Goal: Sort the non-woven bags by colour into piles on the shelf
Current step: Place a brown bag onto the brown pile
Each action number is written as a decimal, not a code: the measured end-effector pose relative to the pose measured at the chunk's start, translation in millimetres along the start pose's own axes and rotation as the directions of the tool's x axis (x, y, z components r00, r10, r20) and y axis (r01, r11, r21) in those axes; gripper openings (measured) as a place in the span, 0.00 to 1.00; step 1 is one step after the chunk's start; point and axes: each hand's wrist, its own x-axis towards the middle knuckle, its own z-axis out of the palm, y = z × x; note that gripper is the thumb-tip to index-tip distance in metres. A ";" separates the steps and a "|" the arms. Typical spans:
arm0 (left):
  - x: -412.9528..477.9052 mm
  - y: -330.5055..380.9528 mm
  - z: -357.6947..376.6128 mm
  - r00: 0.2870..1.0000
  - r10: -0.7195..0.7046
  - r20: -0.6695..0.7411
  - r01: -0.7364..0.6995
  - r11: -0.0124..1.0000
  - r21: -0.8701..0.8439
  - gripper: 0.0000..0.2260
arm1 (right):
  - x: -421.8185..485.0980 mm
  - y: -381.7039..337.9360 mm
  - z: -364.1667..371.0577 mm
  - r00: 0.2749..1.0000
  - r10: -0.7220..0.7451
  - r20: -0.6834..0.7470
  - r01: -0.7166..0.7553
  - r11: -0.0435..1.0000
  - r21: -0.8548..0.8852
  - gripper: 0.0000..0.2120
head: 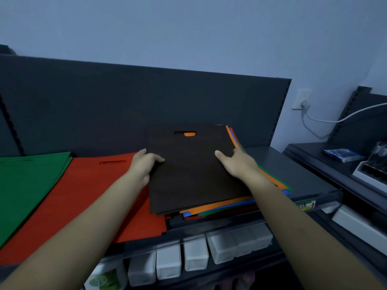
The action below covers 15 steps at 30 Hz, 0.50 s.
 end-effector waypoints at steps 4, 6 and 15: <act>-4.6 0.6 -0.2 0.992 0.128 0.016 -0.128 0.992 -0.006 0.17 | -0.2 0.6 17.4 0.999 0.020 -0.039 -0.024 0.995 -0.099 0.41; -7.3 3.2 -2.6 0.985 0.171 0.021 -0.169 0.984 -0.056 0.18 | -0.7 0.2 17.9 0.999 0.021 -0.025 -0.023 0.996 -0.083 0.43; -7.2 9.9 -17.1 0.998 0.039 0.056 -0.029 0.987 -0.157 0.12 | 3.3 -2.2 9.0 0.996 0.064 0.062 -0.076 0.975 0.209 0.48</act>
